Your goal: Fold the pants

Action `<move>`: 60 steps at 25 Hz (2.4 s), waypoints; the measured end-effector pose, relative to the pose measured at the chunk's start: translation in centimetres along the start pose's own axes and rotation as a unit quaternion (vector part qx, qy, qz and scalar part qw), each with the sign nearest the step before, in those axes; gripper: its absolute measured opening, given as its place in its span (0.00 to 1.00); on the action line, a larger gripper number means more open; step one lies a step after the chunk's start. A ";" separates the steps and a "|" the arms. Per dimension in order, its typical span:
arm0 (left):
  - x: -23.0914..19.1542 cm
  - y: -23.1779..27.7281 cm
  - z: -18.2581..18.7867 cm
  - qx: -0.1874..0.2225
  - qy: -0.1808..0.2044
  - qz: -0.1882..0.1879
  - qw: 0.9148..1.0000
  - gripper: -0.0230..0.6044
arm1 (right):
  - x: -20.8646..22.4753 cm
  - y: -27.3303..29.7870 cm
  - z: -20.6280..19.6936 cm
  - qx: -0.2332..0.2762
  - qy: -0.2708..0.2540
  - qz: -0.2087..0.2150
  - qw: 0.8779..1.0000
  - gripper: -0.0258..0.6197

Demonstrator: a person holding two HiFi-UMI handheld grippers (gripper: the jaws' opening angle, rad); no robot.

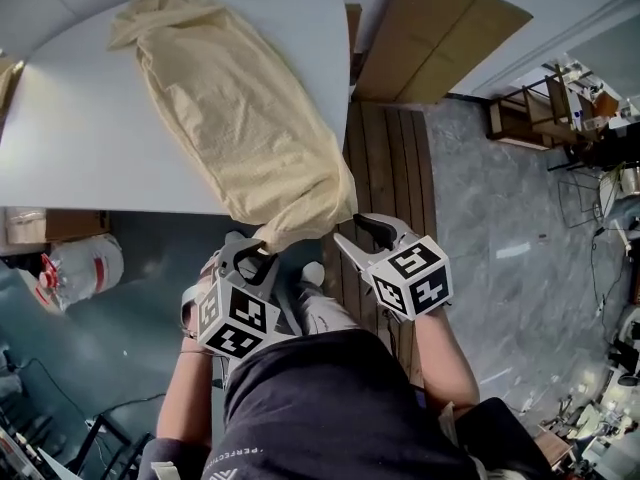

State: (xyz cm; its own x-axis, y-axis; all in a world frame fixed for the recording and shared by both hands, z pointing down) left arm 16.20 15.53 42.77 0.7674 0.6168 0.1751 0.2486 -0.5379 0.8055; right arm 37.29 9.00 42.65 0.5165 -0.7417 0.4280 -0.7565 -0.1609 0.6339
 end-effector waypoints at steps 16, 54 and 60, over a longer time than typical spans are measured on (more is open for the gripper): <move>1.3 2.2 1.1 -0.020 0.024 -0.062 0.998 0.20 | 1.9 2.1 1.0 0.030 0.042 0.024 0.998 0.67; 1.6 2.6 -3.5 -0.008 0.006 -0.076 0.997 0.36 | -3.3 -4.4 3.4 -0.041 0.002 0.058 0.997 0.05; 2.7 3.4 -4.4 0.010 -0.004 -0.083 0.997 0.45 | -5.6 -5.4 4.1 -0.035 -0.009 0.075 0.997 0.05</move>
State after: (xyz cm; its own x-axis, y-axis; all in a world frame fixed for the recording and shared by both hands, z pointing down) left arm 16.55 17.89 48.51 0.7193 0.6937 0.0361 0.3836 -0.4399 0.8120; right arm 36.83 11.40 34.21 0.3922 -0.7662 0.5090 -0.7938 -0.0022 0.6082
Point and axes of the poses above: the fingertips, and each gripper's own axes: y forward along the fingers, x to its right, z out of its top, the point moved 10 cm from there along -y, backward along the fingers, and after that the axes turned 11 degrees about z, right-handed, at the moved point
